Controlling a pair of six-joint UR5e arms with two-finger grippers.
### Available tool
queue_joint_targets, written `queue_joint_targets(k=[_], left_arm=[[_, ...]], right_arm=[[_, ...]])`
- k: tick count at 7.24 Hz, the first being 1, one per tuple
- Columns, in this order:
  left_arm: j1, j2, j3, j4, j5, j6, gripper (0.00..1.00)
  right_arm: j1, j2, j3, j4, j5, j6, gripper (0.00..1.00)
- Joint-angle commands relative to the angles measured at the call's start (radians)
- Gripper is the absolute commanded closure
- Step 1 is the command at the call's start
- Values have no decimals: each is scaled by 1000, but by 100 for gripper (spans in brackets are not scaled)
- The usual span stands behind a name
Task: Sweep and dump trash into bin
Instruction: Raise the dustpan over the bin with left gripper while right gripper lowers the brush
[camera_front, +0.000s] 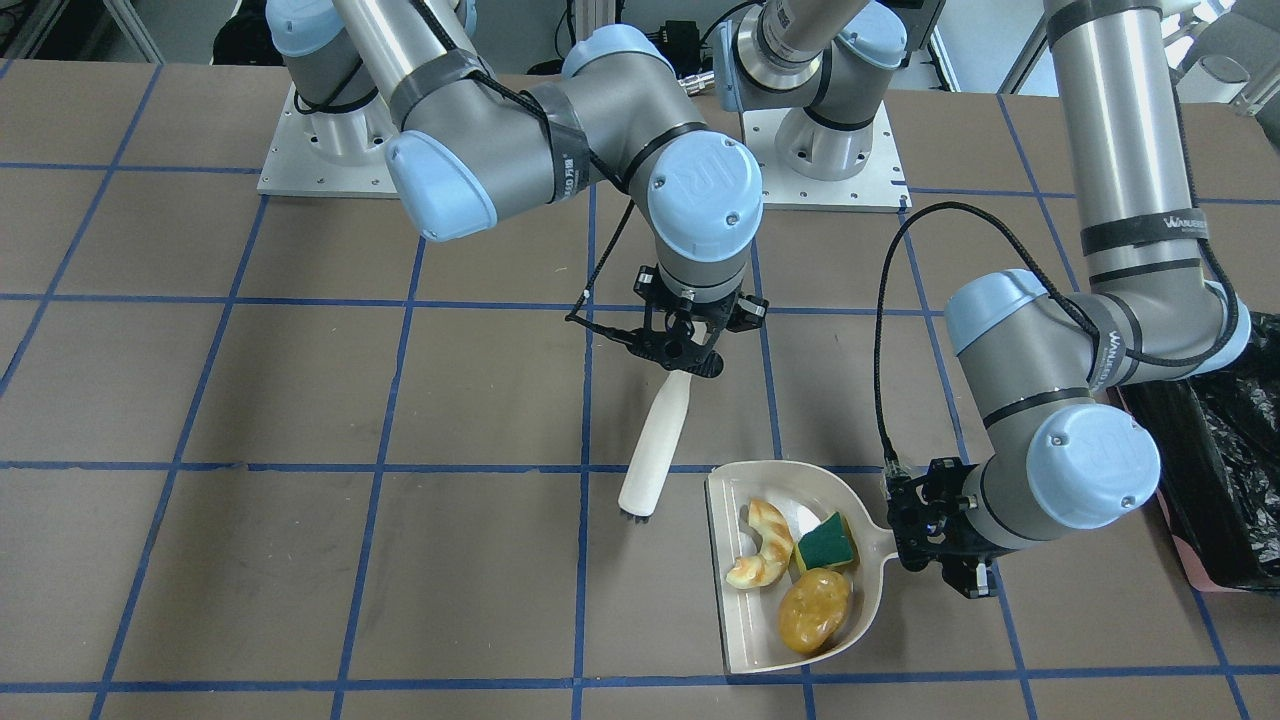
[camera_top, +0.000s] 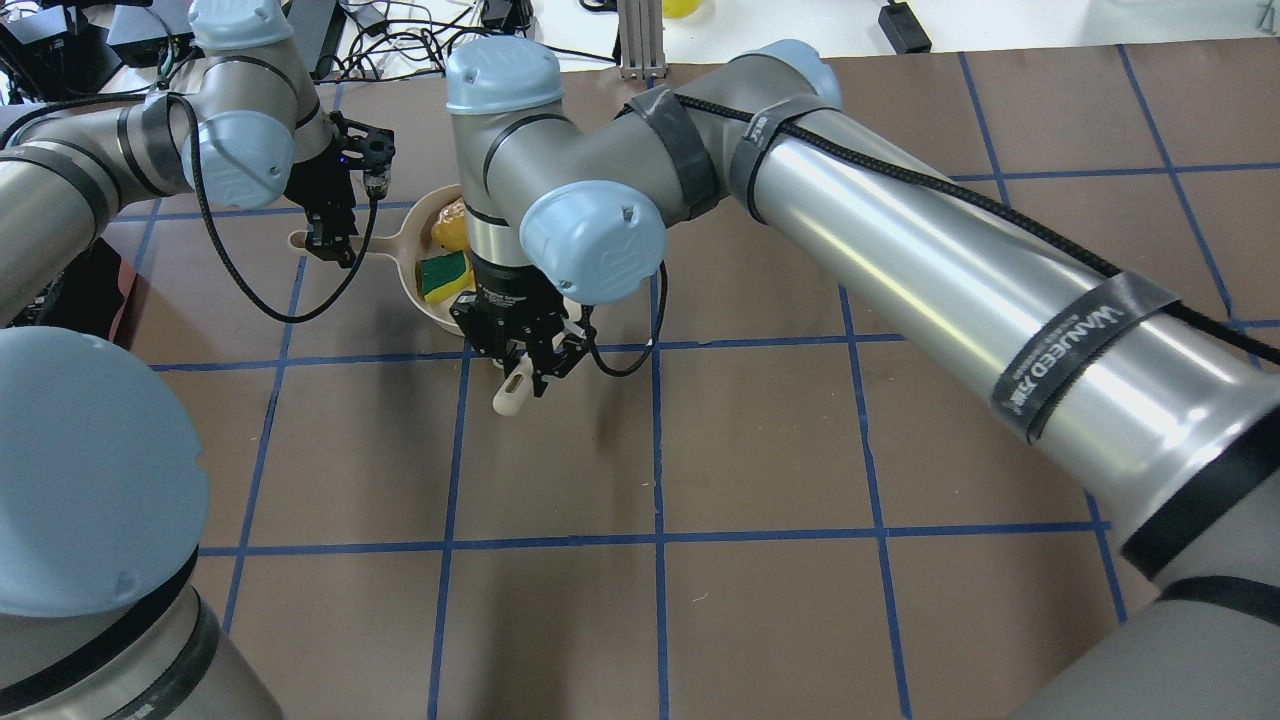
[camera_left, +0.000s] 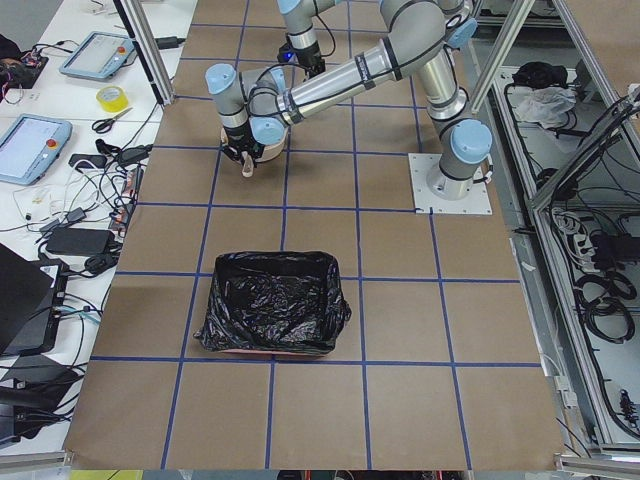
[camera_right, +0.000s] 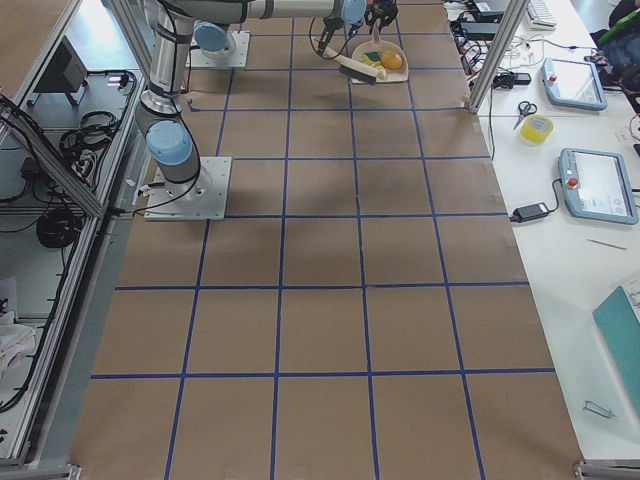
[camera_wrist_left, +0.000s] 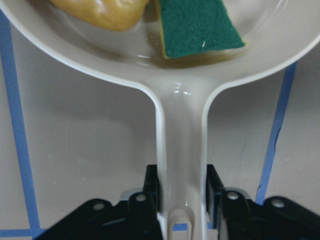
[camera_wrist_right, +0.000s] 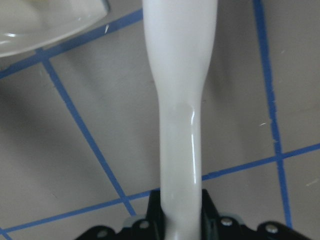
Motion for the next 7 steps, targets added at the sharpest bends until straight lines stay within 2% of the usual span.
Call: queue_joint_targets(k=[1, 3, 5, 7], left_arm=[[24, 7, 10, 0, -15, 2, 100], [115, 24, 17, -5, -75, 57, 100], [200, 36, 51, -17, -75, 212, 100], [319, 43, 137, -124, -75, 374, 100]], right_arm=[[-105, -90, 33, 61, -111, -192, 100], [-220, -193, 108, 56, -167, -440, 100], [-338, -247, 193, 47, -216, -553, 100], [-487, -263, 270, -11, -227, -733, 100]])
